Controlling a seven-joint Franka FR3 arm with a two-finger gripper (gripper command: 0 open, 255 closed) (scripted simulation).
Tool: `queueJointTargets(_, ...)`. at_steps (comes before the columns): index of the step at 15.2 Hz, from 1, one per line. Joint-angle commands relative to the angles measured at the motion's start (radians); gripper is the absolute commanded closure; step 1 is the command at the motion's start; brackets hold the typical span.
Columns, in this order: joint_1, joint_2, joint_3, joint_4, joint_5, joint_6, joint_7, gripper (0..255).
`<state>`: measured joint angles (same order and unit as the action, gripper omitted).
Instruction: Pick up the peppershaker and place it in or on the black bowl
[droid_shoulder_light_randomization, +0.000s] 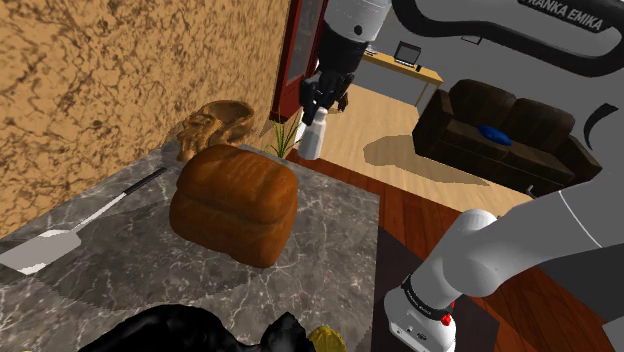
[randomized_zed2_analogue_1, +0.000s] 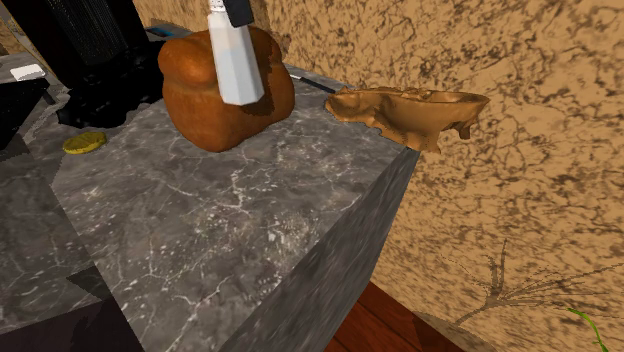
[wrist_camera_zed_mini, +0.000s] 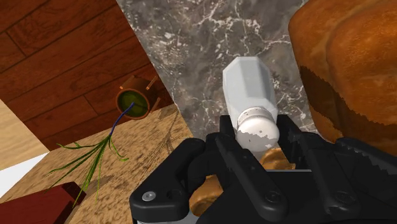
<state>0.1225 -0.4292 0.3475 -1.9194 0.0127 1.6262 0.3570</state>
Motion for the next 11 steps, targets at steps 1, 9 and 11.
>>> queueJointTargets(1,-0.002,0.011,0.000,0.038,-0.003,-0.028,-0.001,255)
queueJointTargets(9,0.013,0.032,0.054,0.140,0.002,-0.111,0.070,255)
queueJointTargets(11,0.025,0.036,0.091,0.159,0.009,-0.128,0.119,255)
